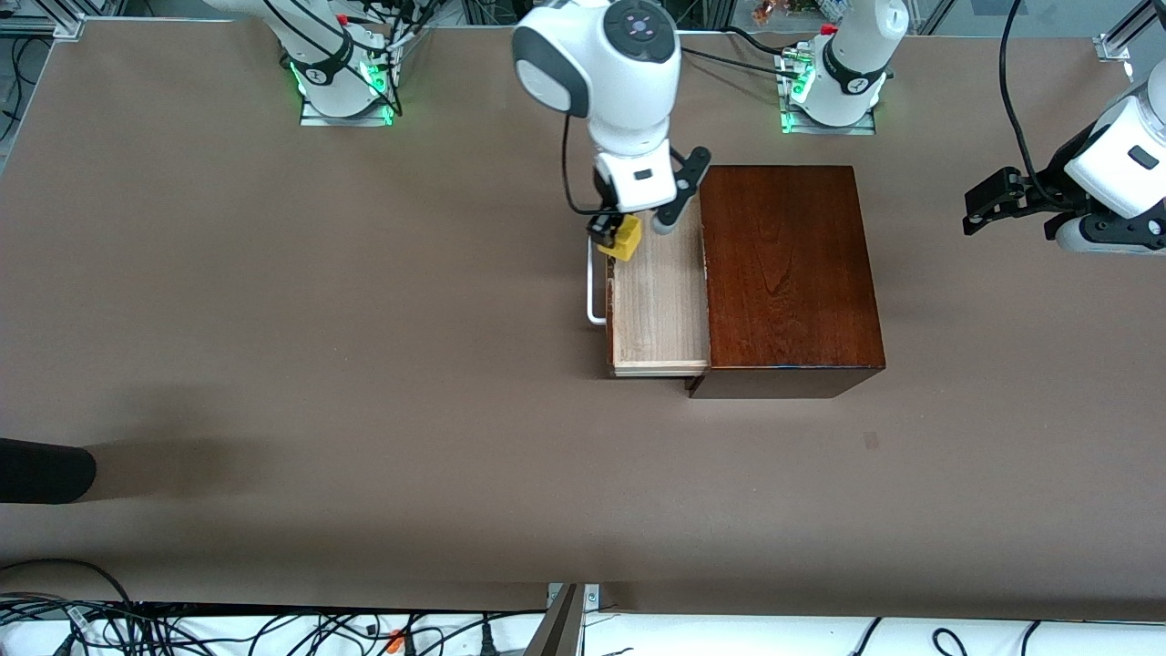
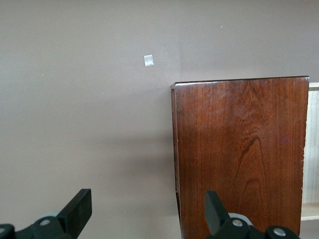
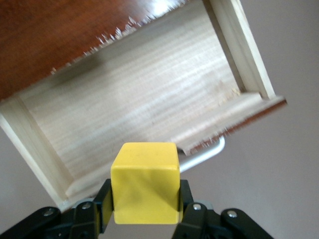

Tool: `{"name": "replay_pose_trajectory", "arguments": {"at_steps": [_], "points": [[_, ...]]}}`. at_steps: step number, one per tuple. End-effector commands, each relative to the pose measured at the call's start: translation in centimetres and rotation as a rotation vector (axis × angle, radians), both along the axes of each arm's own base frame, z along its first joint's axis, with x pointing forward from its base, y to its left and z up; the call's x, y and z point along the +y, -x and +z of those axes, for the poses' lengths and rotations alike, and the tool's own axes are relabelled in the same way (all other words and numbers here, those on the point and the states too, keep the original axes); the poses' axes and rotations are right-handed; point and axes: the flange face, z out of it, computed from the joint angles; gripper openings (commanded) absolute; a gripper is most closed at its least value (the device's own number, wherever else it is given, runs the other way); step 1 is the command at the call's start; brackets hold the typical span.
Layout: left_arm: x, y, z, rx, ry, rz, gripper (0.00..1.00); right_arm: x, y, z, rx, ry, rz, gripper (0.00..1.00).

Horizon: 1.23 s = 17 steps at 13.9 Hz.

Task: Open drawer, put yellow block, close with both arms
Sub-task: 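Carry the yellow cube with the right gripper over the open drawer, then lower the cube into the drawer and open the right gripper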

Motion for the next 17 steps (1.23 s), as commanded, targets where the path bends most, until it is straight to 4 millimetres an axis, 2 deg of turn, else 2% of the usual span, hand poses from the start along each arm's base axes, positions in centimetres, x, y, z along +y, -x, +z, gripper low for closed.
{"name": "replay_pose_trajectory", "arguments": {"at_steps": [1, 2, 3, 7, 9, 12, 17], "points": [[0.2, 0.3, 0.2, 0.003, -0.021, -0.02, 1.0, 2.0, 0.5, -1.3, -0.054, 0.007, 0.041, 0.42], [0.2, 0.3, 0.2, 0.003, -0.021, -0.02, 1.0, 2.8, 1.3, -2.3, -0.054, 0.015, 0.052, 0.42], [0.2, 0.3, 0.2, 0.003, -0.021, -0.02, 1.0, 2.9, 1.1, -2.9, -0.07, 0.026, 0.066, 0.42], [0.3, 0.2, -0.1, 0.007, -0.021, -0.019, 1.0, 3.5, 0.8, -3.4, -0.112, 0.01, 0.124, 0.42], [0.3, 0.1, -0.1, 0.007, -0.021, -0.019, 1.0, 3.8, 0.5, -4.4, -0.115, 0.007, 0.169, 0.42], [0.3, 0.1, 0.0, 0.004, -0.02, -0.019, 1.0, 3.4, -0.2, -6.5, -0.098, 0.04, 0.297, 0.42], [0.3, 0.1, 0.0, 0.004, -0.021, -0.012, 1.0, 3.0, -0.3, -8.3, -0.067, 0.085, 0.424, 0.42]]}}
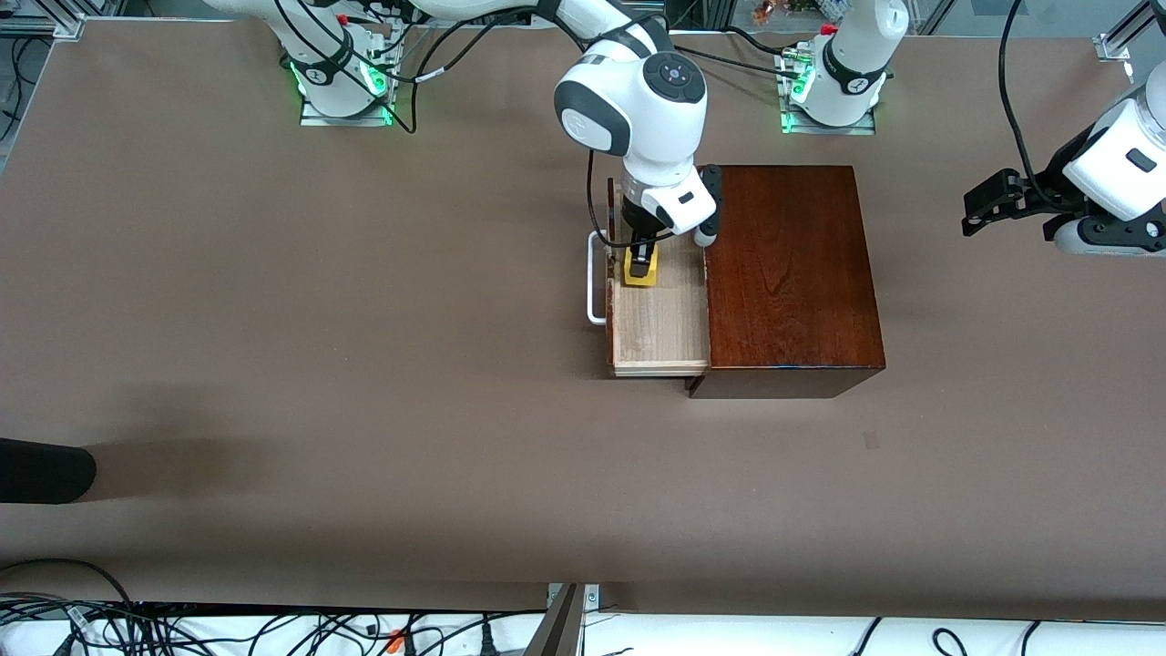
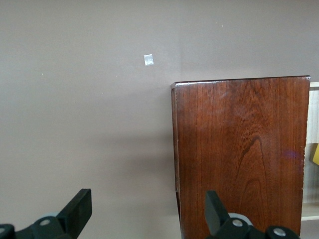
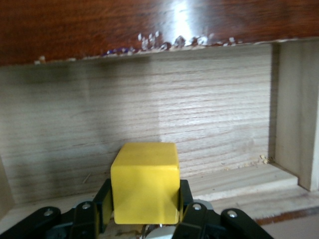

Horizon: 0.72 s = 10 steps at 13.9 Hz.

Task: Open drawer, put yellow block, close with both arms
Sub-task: 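Lower the cube into the drawer and open the right gripper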

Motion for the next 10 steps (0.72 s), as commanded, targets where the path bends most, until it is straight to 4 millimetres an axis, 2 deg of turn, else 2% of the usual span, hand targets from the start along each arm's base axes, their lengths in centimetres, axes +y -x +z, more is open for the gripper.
{"name": "replay_pose_trajectory", "arguments": {"at_steps": [1, 3, 5, 8, 9, 10], "points": [[0.3, 0.2, 0.2, -0.001, -0.021, -0.012, 1.0, 0.0, -0.3, 0.1, -0.007, 0.017, 0.055, 0.42], [0.3, 0.2, 0.1, 0.001, -0.021, -0.011, 1.0, -0.5, -0.5, -0.6, 0.007, 0.031, 0.077, 0.42], [0.3, 0.2, 0.1, 0.001, -0.021, -0.011, 1.0, -1.2, -1.0, -1.8, 0.017, 0.048, 0.088, 0.46], [0.3, 0.2, 0.1, 0.001, -0.021, -0.011, 1.0, -1.4, -1.2, -1.7, 0.021, 0.05, 0.093, 0.49], [0.3, 0.2, 0.1, 0.001, -0.019, -0.011, 1.0, -1.5, -1.3, -1.8, 0.021, 0.05, 0.09, 0.99], [0.3, 0.2, 0.1, 0.001, -0.019, -0.011, 1.0, -1.4, -1.3, -1.9, 0.02, 0.05, 0.086, 1.0]]}}
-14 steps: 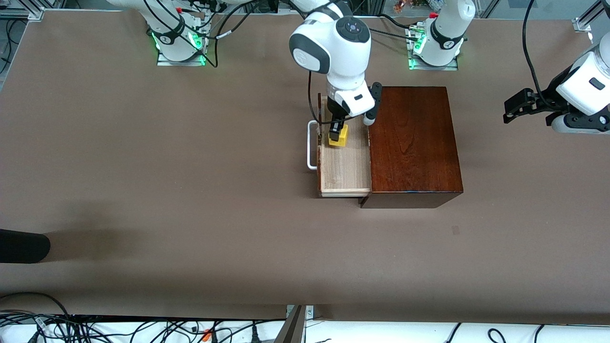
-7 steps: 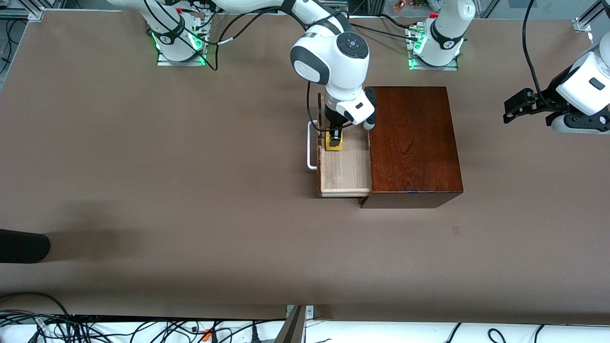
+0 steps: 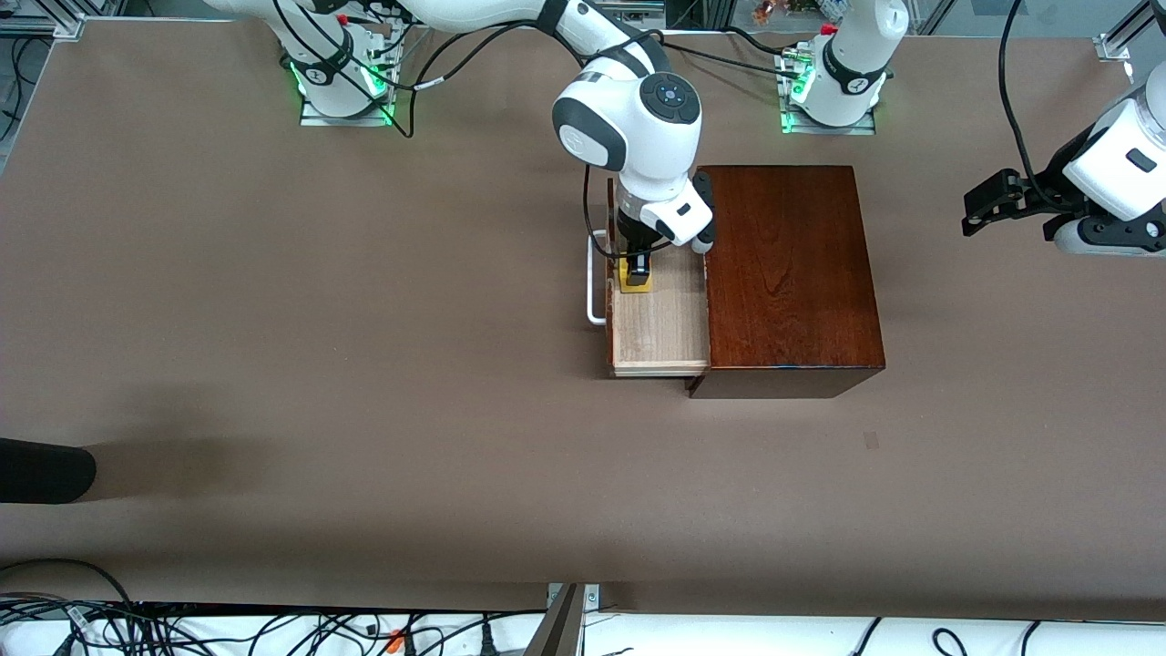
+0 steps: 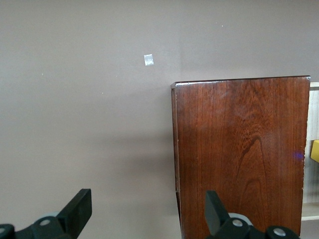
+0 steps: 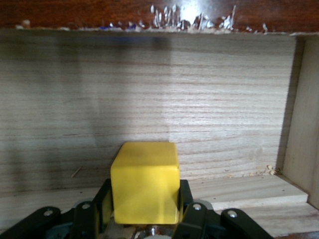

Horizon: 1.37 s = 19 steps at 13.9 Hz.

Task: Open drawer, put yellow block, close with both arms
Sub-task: 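Lower the cube into the drawer and open the right gripper, then withdraw the right gripper while the left gripper moves to the drawer front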

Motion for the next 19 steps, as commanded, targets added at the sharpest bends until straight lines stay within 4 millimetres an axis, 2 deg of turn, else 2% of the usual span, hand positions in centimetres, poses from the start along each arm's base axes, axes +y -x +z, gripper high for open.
{"name": "replay_pose_trajectory", "arguments": {"at_steps": [1, 3, 5, 6, 7, 9, 10, 11, 13, 14, 16, 17, 19], "points": [[0.3, 0.2, 0.1, 0.001, -0.019, -0.011, 1.0, -0.9, -0.6, -0.4, 0.008, 0.023, 0.006, 1.0], [0.3, 0.2, 0.2, 0.001, -0.019, -0.009, 1.0, -0.8, -0.4, 0.9, 0.008, 0.009, -0.005, 1.0], [0.3, 0.2, 0.2, 0.001, -0.019, -0.011, 1.0, -1.4, -0.8, 3.7, 0.01, -0.03, -0.072, 1.0], [0.3, 0.2, 0.2, -0.001, -0.019, -0.011, 1.0, -2.3, -1.5, 5.3, 0.027, -0.039, -0.102, 1.0], [0.3, 0.2, 0.6, -0.008, -0.019, -0.012, 1.0, -3.8, -3.0, 8.5, 0.039, -0.076, -0.142, 1.0], [0.2, -0.2, 0.8, -0.014, -0.016, -0.014, 1.0, -7.0, -4.8, 12.5, 0.072, -0.086, -0.207, 1.0], [0.2, -0.2, 0.9, -0.016, -0.015, -0.015, 1.0, -9.7, -6.5, 15.7, 0.053, -0.116, -0.251, 1.0], [0.2, -0.2, 0.8, -0.014, -0.013, -0.015, 1.0, -12.7, -8.8, 17.7, 0.035, -0.143, -0.297, 1.0], [-0.2, -0.4, 0.5, -0.008, -0.008, -0.028, 1.0, -17.9, -11.9, 20.8, 0.039, -0.21, -0.388, 1.0], [-0.4, -0.4, 0.4, -0.006, -0.005, -0.032, 1.0, -20.8, -13.5, 21.7, 0.064, -0.241, -0.436, 1.0], [-2.2, -0.3, 0.3, -0.003, -0.002, -0.064, 1.0, -26.2, -14.2, 25.8, 0.06, -0.246, -0.509, 1.0], [-3.4, -0.2, 0.1, 0.0, -0.003, -0.087, 1.0, -28.2, -14.4, 25.9, 0.086, -0.211, -0.54, 1.0], [-6.4, 0.2, 0.1, 0.001, -0.003, -0.141, 1.0, -32.2, -14.3, 28.2, 0.114, -0.204, -0.6, 1.0]]}}
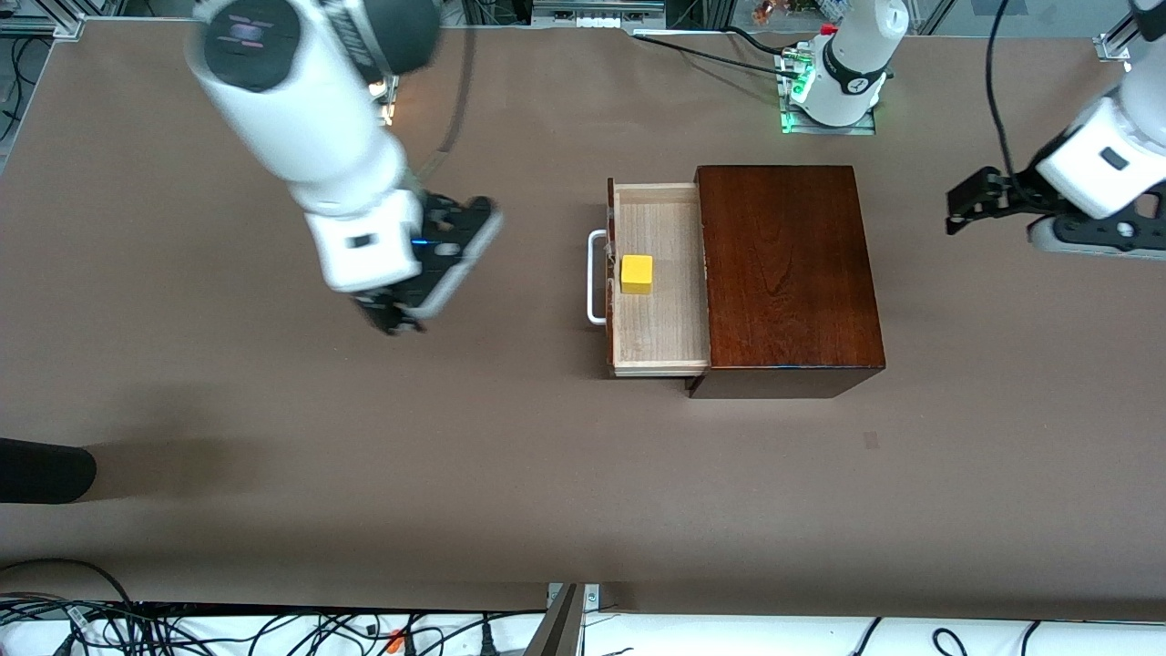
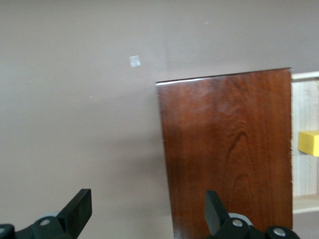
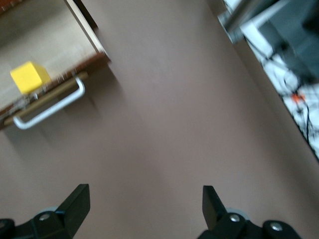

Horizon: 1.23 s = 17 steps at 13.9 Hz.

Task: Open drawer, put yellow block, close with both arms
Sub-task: 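Withdraw the right gripper while the left gripper moves to the drawer front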

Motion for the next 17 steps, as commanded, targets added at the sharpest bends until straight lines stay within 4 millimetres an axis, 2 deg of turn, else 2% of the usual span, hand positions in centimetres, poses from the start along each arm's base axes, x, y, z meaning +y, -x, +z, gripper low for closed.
{"name": "replay_pose_trajectory", "arguments": {"at_steps": [1, 3, 5, 8, 10, 12, 15, 17], "points": [[-4.2, 0.4, 0.1, 0.002, -0.011, -0.101, 1.0, -4.8, 0.9, 2.6, 0.076, -0.037, -0.072, 1.0], [-7.3, 0.9, -0.1, 0.0, -0.006, -0.16, 1.0, -9.0, 1.1, 3.4, 0.101, -0.049, -0.154, 1.0], [-12.3, 1.6, -0.7, 0.008, 0.014, -0.252, 1.0, -13.9, 2.0, 4.6, 0.109, -0.059, -0.233, 1.0], [-20.5, 2.4, -1.1, 0.011, 0.065, -0.41, 1.0, -18.8, 5.1, 4.3, 0.152, -0.069, -0.344, 1.0], [-25.1, 2.9, -1.8, 0.024, 0.123, -0.504, 1.0, -23.4, 7.1, 3.9, 0.154, -0.096, -0.46, 1.0], [-29.0, 3.6, -3.2, 0.042, 0.185, -0.671, 1.0, -25.3, 7.6, 3.9, 0.157, -0.071, -0.498, 1.0], [-35.0, 5.9, -5.1, -0.015, 0.187, -1.012, 1.0, -24.9, 8.1, 3.3, 0.157, 0.001, -0.659, 1.0], [-40.0, 9.1, -7.9, -0.005, 0.106, -1.186, 1.0, -25.3, 8.1, 1.4, 0.147, 0.048, -0.699, 1.0]]}}
